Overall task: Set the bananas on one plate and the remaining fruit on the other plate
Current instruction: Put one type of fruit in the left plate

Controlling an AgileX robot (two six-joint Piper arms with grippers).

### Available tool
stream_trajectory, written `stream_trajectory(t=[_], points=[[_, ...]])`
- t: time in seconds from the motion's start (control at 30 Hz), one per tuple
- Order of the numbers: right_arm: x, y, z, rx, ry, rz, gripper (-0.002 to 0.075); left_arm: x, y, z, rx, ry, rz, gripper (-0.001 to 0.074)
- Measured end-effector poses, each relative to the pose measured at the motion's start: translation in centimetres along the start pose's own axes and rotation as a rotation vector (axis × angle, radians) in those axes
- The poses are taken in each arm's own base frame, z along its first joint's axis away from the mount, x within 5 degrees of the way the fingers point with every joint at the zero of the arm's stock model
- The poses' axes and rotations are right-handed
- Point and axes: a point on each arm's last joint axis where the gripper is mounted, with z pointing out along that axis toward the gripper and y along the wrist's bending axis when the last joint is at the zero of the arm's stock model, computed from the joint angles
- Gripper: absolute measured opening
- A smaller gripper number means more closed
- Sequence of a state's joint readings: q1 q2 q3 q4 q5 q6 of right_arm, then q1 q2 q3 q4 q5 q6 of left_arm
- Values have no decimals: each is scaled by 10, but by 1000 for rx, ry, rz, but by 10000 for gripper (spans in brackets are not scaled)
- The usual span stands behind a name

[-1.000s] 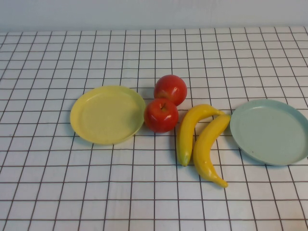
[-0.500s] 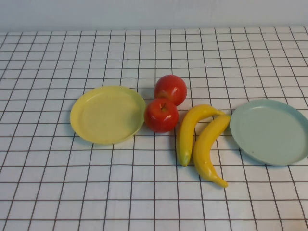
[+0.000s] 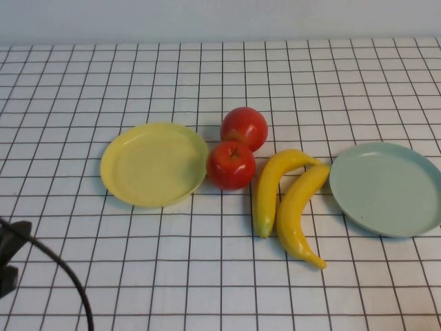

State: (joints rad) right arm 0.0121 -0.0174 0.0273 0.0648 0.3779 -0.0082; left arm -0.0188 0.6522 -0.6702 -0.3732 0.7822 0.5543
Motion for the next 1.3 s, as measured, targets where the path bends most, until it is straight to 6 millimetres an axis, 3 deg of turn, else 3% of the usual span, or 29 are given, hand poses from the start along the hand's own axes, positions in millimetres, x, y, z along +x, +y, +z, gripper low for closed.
stream_trajectory(t=[0.27, 0.4, 0.53, 0.7, 0.9, 1.3], points=[[0, 0, 0, 0, 0, 0, -16, -49, 0, 45, 62, 135, 192, 451], [0, 0, 0, 0, 0, 0, -16, -66, -16, 86, 99, 195, 300, 592], [0, 0, 0, 0, 0, 0, -16, -79, -46, 126, 155, 166, 393, 658], [0, 0, 0, 0, 0, 0, -16, -98, -78, 168, 206, 128, 435, 664], [0, 0, 0, 0, 0, 0, -16, -117, -99, 216, 227, 138, 435, 664], [0, 0, 0, 0, 0, 0, -16, -114, -123, 287, 251, 197, 452, 664]])
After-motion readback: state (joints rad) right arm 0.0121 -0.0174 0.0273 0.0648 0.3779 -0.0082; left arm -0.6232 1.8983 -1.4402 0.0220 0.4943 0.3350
